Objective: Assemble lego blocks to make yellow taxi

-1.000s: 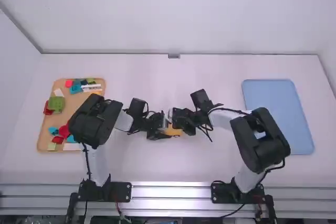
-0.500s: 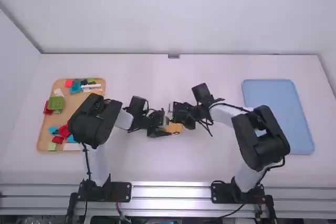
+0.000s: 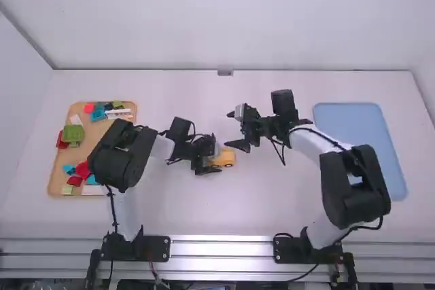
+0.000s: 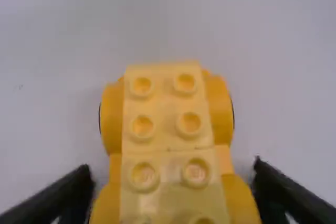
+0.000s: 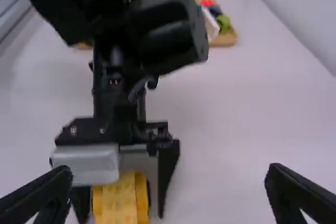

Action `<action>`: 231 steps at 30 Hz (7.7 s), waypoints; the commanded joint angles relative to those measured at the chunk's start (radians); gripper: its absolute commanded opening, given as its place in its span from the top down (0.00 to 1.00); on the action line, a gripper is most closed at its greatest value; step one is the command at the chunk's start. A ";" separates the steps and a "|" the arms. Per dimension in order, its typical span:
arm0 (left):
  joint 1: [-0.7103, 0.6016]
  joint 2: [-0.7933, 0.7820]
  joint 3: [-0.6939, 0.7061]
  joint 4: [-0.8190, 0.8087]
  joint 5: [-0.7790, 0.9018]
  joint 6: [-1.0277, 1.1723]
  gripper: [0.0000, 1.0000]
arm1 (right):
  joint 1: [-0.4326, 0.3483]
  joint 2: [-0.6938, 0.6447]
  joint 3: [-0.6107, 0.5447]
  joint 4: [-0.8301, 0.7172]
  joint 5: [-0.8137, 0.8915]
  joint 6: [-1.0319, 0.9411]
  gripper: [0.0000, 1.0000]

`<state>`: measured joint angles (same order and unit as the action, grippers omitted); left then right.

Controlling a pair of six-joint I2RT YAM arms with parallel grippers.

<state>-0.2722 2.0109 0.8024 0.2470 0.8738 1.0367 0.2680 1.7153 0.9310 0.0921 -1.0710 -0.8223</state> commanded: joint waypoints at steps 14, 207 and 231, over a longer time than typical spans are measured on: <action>0.077 -0.327 0.145 -0.462 -0.130 -0.157 0.01 | 0.057 -0.143 0.087 0.159 0.099 0.414 0.02; -0.059 -0.211 0.357 -0.960 -1.118 -2.230 0.70 | 0.175 0.187 0.718 -0.483 0.496 0.381 0.02; -0.049 -0.210 0.353 -0.962 -0.694 -0.777 0.79 | 0.005 -0.393 0.095 -0.205 0.256 0.341 0.02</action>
<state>-0.3248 1.8099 1.1690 -0.7002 0.0868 -0.1238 0.2760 1.3609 1.0851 -0.1318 -0.7448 -0.5186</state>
